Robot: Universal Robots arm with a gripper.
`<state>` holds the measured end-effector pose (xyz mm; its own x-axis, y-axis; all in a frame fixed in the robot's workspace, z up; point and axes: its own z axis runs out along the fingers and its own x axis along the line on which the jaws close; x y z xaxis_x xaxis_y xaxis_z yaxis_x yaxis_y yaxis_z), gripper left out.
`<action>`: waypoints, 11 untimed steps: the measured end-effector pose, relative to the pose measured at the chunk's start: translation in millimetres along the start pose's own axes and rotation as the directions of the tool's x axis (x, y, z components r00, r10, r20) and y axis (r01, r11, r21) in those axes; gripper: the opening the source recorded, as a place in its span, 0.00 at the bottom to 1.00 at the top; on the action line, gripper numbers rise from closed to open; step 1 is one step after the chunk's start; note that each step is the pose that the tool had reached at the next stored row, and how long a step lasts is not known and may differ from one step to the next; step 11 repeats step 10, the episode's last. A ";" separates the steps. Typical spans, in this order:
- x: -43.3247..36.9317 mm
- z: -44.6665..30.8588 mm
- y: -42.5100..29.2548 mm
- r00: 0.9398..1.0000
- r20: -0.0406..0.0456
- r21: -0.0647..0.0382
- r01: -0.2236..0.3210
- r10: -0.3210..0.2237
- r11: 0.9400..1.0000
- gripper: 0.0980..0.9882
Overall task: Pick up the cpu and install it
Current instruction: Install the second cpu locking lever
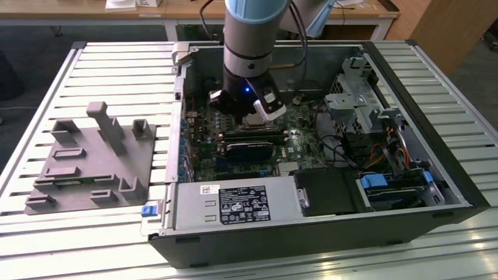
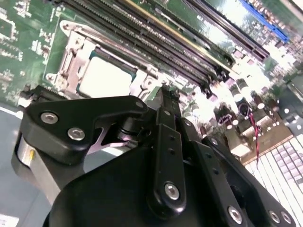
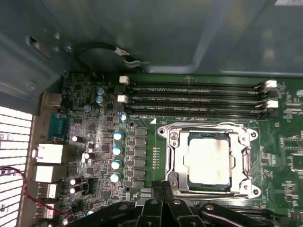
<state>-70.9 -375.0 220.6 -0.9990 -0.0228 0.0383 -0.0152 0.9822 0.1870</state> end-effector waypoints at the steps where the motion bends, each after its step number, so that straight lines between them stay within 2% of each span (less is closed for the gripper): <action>1: 0.1 -2.2 0.4 1.000 0.000 -0.001 0.000 0.000 1.000 0.01; 8: 0.5 -14.2 2.7 1.000 0.000 -0.007 0.000 0.000 1.000 0.01; 11: 0.6 -16.1 3.1 1.000 0.000 -0.008 0.000 0.000 1.000 0.01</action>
